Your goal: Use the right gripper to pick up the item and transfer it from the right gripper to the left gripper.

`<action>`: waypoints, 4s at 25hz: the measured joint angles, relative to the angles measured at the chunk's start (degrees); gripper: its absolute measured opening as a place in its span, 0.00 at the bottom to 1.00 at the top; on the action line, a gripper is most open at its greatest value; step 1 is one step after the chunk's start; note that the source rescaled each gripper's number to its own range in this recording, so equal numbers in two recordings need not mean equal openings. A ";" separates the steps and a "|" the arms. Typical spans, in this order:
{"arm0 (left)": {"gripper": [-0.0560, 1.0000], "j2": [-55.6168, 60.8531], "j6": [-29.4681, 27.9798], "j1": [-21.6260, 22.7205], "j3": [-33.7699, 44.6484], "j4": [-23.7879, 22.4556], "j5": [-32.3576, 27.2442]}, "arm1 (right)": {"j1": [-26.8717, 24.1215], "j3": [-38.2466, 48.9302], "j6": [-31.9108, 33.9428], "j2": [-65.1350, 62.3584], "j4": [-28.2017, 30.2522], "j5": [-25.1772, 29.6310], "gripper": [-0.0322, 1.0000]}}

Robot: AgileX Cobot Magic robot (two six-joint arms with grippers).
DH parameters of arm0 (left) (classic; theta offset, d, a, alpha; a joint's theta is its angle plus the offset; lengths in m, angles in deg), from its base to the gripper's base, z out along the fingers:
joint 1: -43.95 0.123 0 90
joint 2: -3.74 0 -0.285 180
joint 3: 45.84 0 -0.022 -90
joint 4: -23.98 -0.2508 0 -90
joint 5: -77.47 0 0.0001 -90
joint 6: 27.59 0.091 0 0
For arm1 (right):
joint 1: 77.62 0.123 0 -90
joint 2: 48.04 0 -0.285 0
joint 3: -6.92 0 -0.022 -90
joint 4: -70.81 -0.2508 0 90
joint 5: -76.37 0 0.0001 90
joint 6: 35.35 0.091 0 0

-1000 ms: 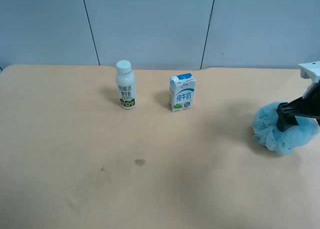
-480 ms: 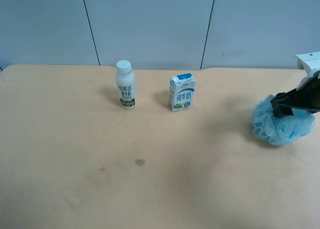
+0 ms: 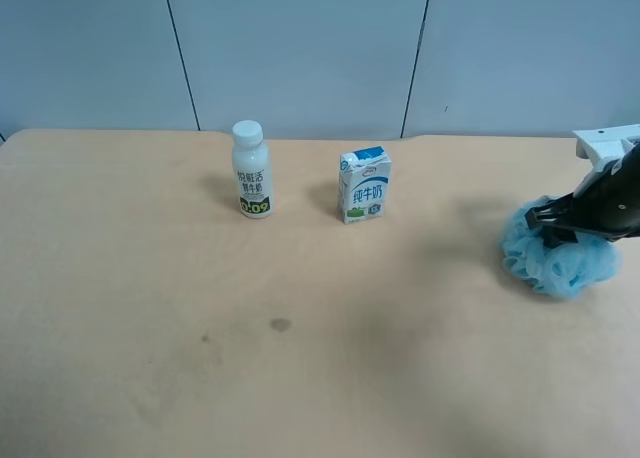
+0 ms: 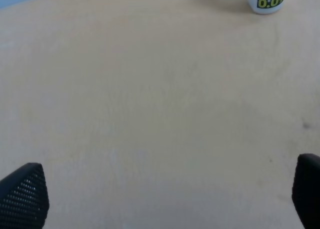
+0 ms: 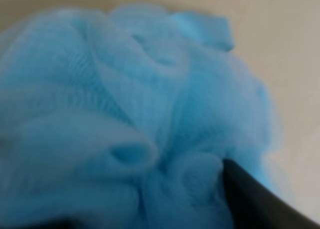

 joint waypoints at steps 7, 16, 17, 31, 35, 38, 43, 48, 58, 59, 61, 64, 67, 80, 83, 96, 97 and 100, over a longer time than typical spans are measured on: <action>1.00 0.00 0.00 0.00 0.00 0.00 0.00 | 0.00 -0.46 0.00 1.69 -2.45 -0.28 0.24; 1.00 0.00 0.00 0.00 0.00 0.00 0.00 | 0.00 -0.56 -3.19 1.35 -7.55 -0.55 0.14; 1.00 0.00 0.00 0.00 0.00 0.00 0.00 | 0.00 -0.51 -4.89 0.85 -9.72 -0.78 0.14; 1.00 -0.39 0.00 0.00 -0.06 0.38 0.62 | 0.00 -0.27 -54.79 -16.41 -67.61 7.33 0.07; 1.00 -5.24 0.00 0.00 -1.94 2.06 1.09 | 0.00 -0.27 -62.61 -17.40 -77.00 12.16 0.06; 1.00 -9.97 0.70 0.00 -4.64 5.32 2.67 | 0.00 -0.27 -66.76 -17.40 -80.34 16.46 0.06; 1.00 -18.87 6.45 -0.08 -7.50 15.01 5.90 | 0.00 -2.91 -71.13 -17.40 -85.44 27.01 0.06; 1.00 -26.74 16.31 -0.36 -7.50 28.94 10.34 | 0.00 -7.18 -71.55 -17.40 -87.56 35.34 0.06; 1.00 -46.22 42.15 -0.36 -7.90 61.66 12.45 | 3.76 -14.56 -71.49 -17.40 -89.44 43.31 0.05; 1.00 -48.21 44.68 -0.36 -7.96 64.87 12.31 | 5.34 -15.57 -71.43 -17.40 -89.44 43.09 0.05; 1.00 -51.43 50.28 -0.36 -7.96 71.71 11.67 | 9.79 -18.00 -70.89 -17.40 -89.39 41.87 0.05; 1.00 -55.18 55.79 -0.36 -8.16 78.35 10.21 | 15.95 -21.52 -70.12 -17.40 -89.07 37.51 0.05; 1.00 -57.28 57.51 -0.36 -10.08 80.63 9.21 | 20.48 -24.48 -69.49 -17.40 -87.91 32.44 0.05; 1.00 -65.82 58.07 -16.34 -24.28 81.77 14.89 | 23.29 -26.86 -66.99 -17.40 -87.44 28.19 0.04; 1.00 -68.92 60.19 -22.03 -24.74 81.77 20.37 | 23.29 -26.86 -66.53 -17.40 -87.44 28.38 0.04; 0.98 -73.72 70.08 -29.67 -25.11 89.15 28.99 | 23.29 -26.86 -65.13 -17.40 -84.80 28.39 0.04; 0.95 -73.72 70.21 -29.67 -25.37 89.22 29.04 | 23.29 -26.86 -64.56 -17.40 -84.45 28.39 0.04; 0.76 -73.72 70.27 -29.67 -25.48 89.35 29.05 | 23.29 -26.91 -64.27 -17.40 -83.99 28.39 0.03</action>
